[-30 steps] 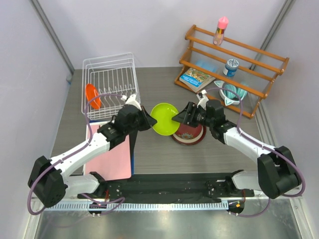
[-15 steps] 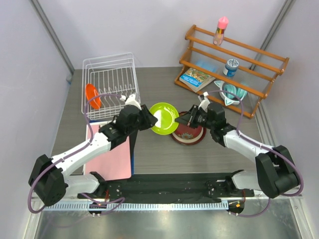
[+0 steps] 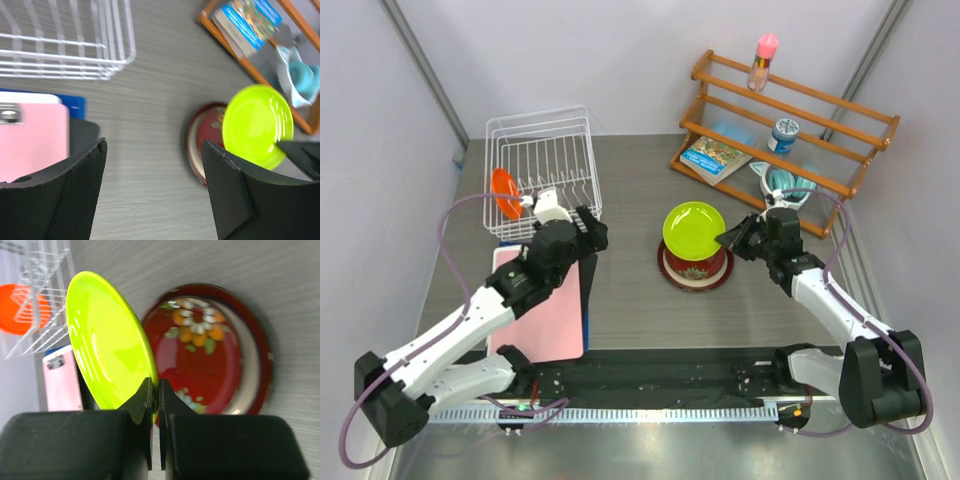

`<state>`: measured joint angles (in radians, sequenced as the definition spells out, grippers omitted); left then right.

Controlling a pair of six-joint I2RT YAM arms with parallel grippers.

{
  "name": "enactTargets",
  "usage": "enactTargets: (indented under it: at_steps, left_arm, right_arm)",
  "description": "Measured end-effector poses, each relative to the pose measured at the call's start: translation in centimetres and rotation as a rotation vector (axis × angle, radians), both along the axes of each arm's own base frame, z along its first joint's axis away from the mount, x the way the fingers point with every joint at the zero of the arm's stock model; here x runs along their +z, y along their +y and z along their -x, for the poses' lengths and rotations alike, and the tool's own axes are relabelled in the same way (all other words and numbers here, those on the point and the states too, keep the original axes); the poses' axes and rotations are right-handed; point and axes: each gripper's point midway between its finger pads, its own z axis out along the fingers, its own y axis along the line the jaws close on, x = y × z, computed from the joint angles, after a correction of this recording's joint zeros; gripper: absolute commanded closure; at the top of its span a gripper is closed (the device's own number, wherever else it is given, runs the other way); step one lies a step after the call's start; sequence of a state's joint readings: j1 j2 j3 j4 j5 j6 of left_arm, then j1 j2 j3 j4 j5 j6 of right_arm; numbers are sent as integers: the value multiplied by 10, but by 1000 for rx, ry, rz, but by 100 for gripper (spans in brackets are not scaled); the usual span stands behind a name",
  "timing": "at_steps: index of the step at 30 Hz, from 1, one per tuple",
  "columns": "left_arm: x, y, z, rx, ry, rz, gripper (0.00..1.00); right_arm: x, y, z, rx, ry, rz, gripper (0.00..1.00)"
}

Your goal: Unload the plates from the dish rack

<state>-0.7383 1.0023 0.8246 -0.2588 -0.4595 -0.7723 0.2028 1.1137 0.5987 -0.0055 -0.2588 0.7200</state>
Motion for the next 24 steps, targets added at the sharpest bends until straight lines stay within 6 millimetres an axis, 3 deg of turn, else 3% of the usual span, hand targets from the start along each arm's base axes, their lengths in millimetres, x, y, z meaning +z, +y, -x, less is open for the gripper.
enactTargets:
  at_steps: [10, 17, 20, 22, 24]
  left_arm:
    - [39, 80, 14, 251, -137, -114, 8]
    - [42, 110, 18, 355, -157, -220, 1]
    - [41, 118, 19, 384, -156, -262, 0]
    - [41, 122, 19, 402, -156, -279, 1]
    - [41, 125, 19, 413, -158, -293, 1]
  right_arm:
    - [-57, -27, 5, -55, 194, 70, 99]
    - [-80, -29, 5, -40, 259, 81, 99]
    - [-86, -22, 3, -12, 266, 58, 89]
    - [-86, -21, 1, -4, 260, 47, 69]
    - [-86, -20, 0, -1, 254, 44, 62]
